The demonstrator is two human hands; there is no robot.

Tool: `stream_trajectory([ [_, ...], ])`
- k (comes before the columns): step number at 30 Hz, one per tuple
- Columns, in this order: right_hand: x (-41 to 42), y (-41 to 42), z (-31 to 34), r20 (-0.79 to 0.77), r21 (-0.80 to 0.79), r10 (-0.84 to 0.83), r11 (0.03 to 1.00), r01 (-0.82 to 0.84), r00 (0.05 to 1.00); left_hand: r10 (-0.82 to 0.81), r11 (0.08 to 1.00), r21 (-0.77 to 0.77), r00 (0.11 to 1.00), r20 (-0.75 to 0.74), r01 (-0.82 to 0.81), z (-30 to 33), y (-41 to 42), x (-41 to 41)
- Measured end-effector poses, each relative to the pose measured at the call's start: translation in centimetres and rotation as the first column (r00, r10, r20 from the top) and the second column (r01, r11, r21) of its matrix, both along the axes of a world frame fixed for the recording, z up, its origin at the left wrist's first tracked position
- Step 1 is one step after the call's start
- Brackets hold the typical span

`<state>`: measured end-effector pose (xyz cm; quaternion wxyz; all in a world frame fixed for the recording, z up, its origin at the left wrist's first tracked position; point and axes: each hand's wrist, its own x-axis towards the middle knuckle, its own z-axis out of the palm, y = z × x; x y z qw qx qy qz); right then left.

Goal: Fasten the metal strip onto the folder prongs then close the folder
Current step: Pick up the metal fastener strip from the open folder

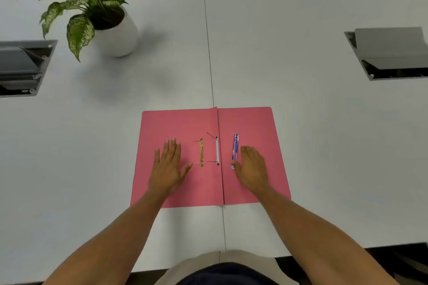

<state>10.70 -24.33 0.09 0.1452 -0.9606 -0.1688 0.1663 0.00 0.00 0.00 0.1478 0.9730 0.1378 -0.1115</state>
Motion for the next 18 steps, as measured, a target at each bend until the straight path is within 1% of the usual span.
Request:
stream_trajectory([
  [3,-0.6,0.5,-0.1,-0.010,0.019,-0.052,0.998,0.052,0.999,0.023,0.999,-0.034,0.995,-0.098,-0.027,-1.4,-0.3,-0.6],
  [5,-0.7,1.0,0.0,-0.056,0.010,-0.097,0.995,0.098,0.994,0.027,0.996,-0.075,0.990,-0.140,-0.037,-2.6,-0.5,-1.0],
  [10,-0.8,2.5,0.0,-0.140,0.021,-0.198,0.979,0.203,0.970,-0.037,0.994,-0.113,0.962,-0.271,0.007,-4.4,-0.7,-1.0],
  [18,-0.2,4.0,-0.3,-0.205,0.044,-0.334,0.936,0.350,0.920,-0.034,0.992,-0.130,0.956,-0.293,-0.004,-4.9,-0.9,-1.2],
])
